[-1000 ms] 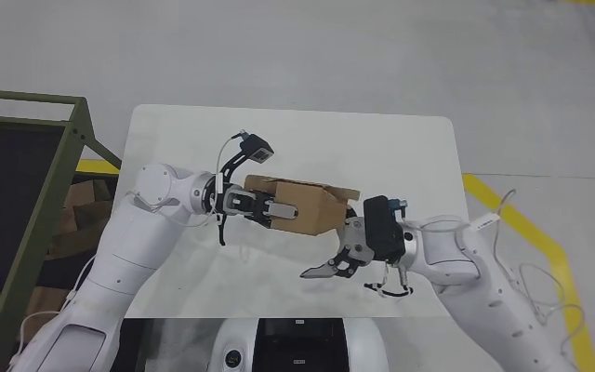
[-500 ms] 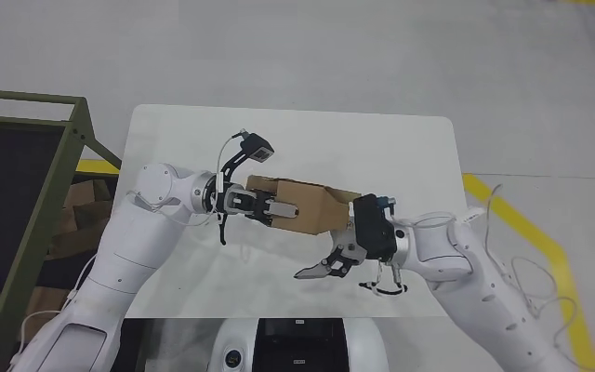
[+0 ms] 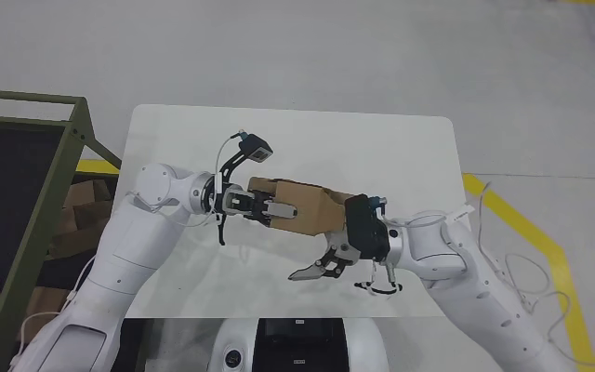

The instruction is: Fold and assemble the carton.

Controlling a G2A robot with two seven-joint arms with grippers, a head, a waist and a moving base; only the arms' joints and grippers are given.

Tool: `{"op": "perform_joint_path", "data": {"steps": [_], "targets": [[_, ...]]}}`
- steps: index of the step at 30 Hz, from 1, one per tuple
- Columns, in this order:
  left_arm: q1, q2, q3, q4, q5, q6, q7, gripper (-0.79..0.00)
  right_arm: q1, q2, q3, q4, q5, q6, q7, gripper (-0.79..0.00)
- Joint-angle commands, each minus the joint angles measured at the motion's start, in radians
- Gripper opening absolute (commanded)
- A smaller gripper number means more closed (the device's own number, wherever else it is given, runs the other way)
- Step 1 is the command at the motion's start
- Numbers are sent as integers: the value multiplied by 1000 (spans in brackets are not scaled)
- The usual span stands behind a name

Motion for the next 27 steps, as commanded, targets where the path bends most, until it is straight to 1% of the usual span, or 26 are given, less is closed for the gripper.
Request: {"op": "perform_joint_path", "data": {"steps": [1,15,27], "targets": [[2,0,-2,0,-1,0,-1,-785,2,-1,-3,3,3,-2,1,0],[6,-1,-6,-2,-2,0,-6,-785,14,-6,-12,7,5,0,2,0],[13,0,-18,-8,-2,-4,5,-785,-55,10,71,-28,-13,-22,-37,0]]}}
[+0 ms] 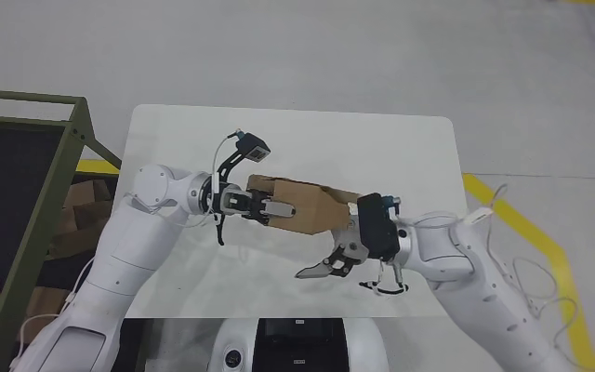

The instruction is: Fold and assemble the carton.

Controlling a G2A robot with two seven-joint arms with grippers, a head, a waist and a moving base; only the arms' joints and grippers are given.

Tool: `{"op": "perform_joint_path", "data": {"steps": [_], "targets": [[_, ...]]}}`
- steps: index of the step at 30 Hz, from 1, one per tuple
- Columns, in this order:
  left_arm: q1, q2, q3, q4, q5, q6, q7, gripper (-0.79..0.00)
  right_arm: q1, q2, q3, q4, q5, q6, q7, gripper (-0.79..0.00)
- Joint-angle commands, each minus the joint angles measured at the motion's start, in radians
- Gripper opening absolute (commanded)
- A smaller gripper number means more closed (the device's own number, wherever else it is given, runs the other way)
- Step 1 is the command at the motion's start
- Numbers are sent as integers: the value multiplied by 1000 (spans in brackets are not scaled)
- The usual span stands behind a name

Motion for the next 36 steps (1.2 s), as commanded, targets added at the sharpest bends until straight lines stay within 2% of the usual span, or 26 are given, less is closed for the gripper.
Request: {"op": "perform_joint_path", "data": {"steps": [1,8,15,20,24,29,36], "targets": [[1,0,-2,-1,0,0,1,-785,-15,3,18,-7,-4,-6,-8,0],[4,1,-12,0,0,-6,4,-785,-81,17,94,-43,-16,-32,-46,0],[4,1,-21,-2,-2,-10,5,-785,-202,39,230,-84,-12,-75,-104,0],[5,2,-30,-4,0,-18,15,-785,-306,51,323,-66,51,-132,-172,0],[6,2,-35,-6,-4,-21,16,-785,-339,59,341,-18,126,-133,-154,0],[6,2,-36,-9,2,-21,19,-785,-304,64,290,37,240,-106,-54,0],[0,0,-25,-12,34,-24,37,-785,-157,57,147,116,416,-81,89,0]]}}
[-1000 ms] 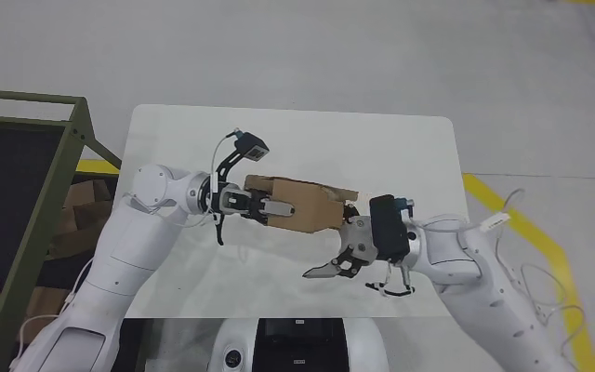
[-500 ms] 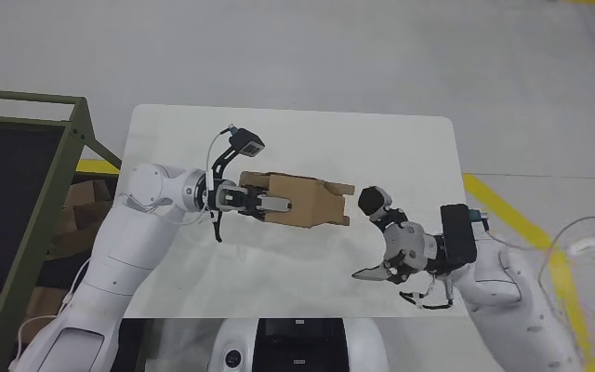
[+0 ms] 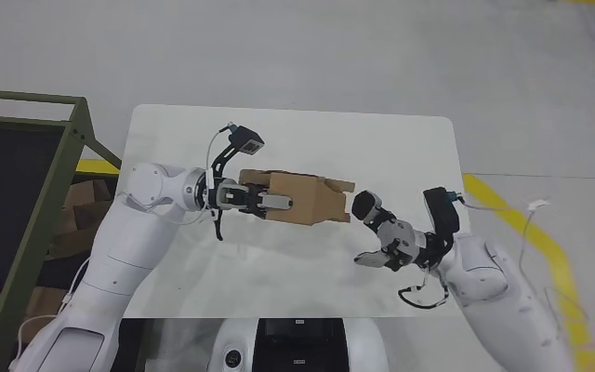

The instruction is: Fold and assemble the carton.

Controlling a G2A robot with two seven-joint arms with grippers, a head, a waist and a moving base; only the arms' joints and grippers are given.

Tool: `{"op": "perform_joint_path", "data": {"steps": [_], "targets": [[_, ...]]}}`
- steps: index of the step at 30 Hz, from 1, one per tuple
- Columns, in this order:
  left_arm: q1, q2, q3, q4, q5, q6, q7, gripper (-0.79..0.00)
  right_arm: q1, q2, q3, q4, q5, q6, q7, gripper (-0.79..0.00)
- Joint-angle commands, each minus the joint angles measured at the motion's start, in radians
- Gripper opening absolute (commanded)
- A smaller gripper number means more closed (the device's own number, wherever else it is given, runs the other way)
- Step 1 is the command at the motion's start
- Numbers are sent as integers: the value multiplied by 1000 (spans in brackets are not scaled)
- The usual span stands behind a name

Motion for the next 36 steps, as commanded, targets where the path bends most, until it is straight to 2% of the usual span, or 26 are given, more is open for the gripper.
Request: {"op": "perform_joint_path", "data": {"steps": [1,6,9,15,36], "targets": [[0,-1,5,-1,13,-4,7,-785,49,-5,-48,30,45,1,32,0],[1,-1,9,0,21,-6,10,-785,124,-17,-113,83,118,-26,54,0],[3,-1,9,0,22,-6,10,-785,145,-22,-136,99,158,-63,47,0],[11,-1,10,-2,20,-14,7,-785,167,-25,-151,103,179,-63,60,0],[19,0,8,4,31,-22,7,-785,156,-33,-142,11,66,113,49,0]]}}
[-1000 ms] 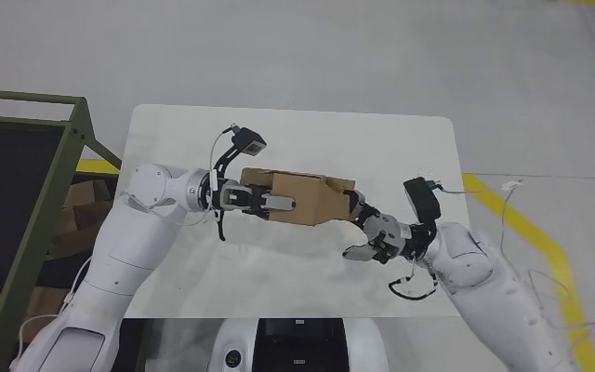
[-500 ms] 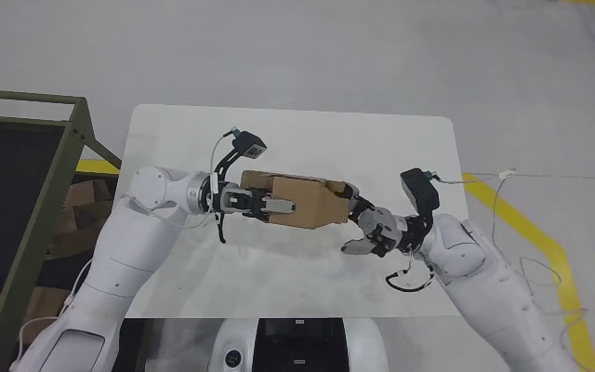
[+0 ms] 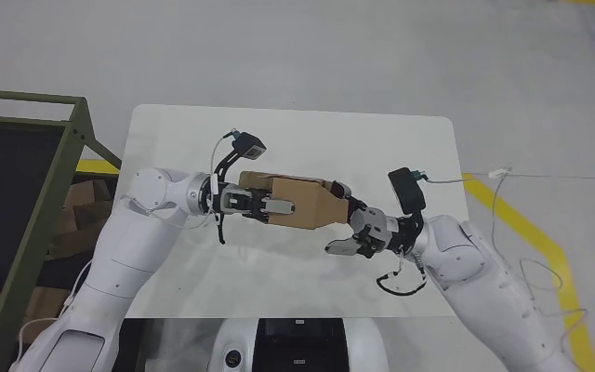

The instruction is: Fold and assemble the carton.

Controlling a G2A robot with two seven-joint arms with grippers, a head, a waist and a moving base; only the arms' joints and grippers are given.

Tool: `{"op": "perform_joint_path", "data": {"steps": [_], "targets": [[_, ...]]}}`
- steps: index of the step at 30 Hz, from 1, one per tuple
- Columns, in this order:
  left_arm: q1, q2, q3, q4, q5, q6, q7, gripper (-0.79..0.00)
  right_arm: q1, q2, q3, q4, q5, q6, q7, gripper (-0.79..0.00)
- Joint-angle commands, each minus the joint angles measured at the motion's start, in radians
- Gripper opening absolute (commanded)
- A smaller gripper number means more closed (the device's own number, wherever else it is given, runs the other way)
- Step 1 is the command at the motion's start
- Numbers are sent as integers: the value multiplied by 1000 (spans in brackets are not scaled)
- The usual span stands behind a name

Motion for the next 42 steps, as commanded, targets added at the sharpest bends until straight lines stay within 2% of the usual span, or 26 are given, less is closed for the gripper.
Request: {"op": "perform_joint_path", "data": {"steps": [1,19,24,30,33,37,42], "targets": [[0,0,1,0,3,-1,1,-785,-2,-1,2,-5,1,3,-5,0],[-8,0,-1,11,-20,-3,-21,-785,3,-3,13,7,43,7,13,0],[-10,0,1,11,-20,-2,-22,-785,8,-4,9,12,59,2,28,-86],[-14,0,6,14,-15,1,-25,-785,24,-6,-3,20,94,-7,57,-111],[-15,0,7,14,-14,1,-26,-785,31,-7,-3,25,108,-10,69,-148],[-16,1,8,11,-13,2,-26,-785,33,-7,-4,30,128,-28,76,-345],[-17,1,8,9,-16,4,-28,-785,35,-7,-1,41,139,-35,84,-382]]}}
